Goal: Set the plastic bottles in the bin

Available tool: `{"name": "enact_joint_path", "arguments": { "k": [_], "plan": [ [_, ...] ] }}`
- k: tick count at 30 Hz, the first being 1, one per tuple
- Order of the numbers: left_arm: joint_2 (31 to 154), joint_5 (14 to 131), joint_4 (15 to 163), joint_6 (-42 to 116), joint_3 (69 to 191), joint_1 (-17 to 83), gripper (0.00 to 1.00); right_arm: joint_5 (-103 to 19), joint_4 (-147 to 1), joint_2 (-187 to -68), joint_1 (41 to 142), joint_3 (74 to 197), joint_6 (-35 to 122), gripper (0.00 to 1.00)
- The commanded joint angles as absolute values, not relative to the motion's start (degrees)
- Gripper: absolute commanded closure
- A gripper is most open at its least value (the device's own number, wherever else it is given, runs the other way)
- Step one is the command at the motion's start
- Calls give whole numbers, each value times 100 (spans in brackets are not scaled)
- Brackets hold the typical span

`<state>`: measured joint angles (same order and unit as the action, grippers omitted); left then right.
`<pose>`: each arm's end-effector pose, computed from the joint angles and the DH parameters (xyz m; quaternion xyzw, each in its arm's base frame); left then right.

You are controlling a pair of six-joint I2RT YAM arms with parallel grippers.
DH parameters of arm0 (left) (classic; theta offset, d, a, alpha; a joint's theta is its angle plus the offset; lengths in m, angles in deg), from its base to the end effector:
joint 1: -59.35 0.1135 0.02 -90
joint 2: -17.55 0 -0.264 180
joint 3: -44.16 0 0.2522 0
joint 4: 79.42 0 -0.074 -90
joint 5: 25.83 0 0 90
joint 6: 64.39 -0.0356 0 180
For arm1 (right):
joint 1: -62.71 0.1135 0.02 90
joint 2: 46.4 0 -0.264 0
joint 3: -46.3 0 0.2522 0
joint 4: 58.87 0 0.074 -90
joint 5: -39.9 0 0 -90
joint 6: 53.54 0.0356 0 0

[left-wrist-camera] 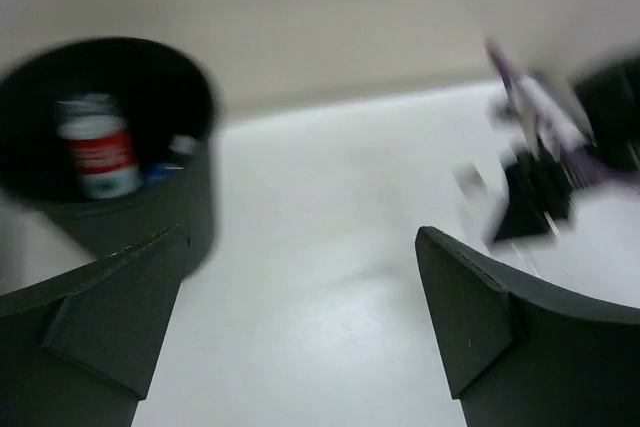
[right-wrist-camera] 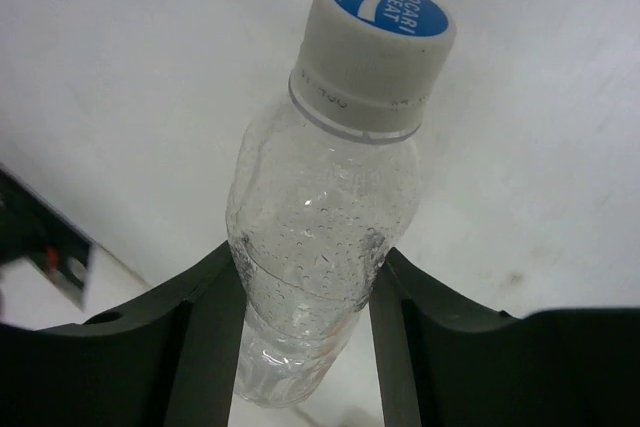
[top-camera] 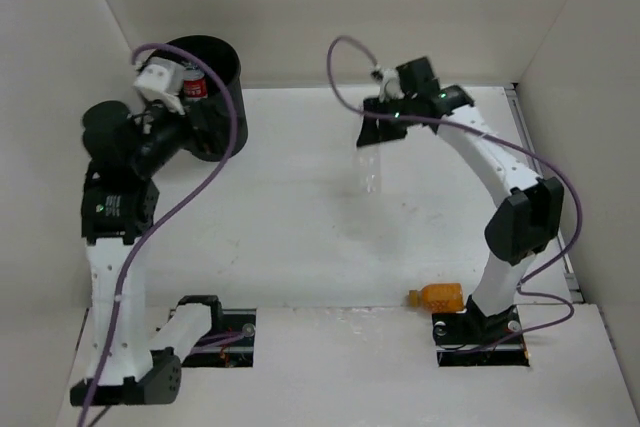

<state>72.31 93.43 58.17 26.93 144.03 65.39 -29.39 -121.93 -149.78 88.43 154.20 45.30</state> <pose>0.1516 -0.0015 0.5127 0.1395 0.6782 -0.1454 0.7067 0.3446 0.1799 0.2987 -0.1872 0.9295 0.2444 0.2033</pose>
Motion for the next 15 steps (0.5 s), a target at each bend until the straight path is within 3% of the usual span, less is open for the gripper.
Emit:
{"name": "enact_joint_path", "arguments": {
  "k": [1, 8, 15],
  "plan": [
    [7494, 10415, 6684, 2772, 13932, 5320, 0, -2164, -11861, -14686, 8281, 17067, 4507, 100],
    [8977, 10654, 7986, 3211, 14360, 2928, 0, -1154, -11114, -14090, 7586, 17581, 4946, 100],
    [10138, 10478, 9068, 3369, 15055, 1801, 0, -194, -10534, -13264, 6927, 17020, 5693, 99]
  ]
}}
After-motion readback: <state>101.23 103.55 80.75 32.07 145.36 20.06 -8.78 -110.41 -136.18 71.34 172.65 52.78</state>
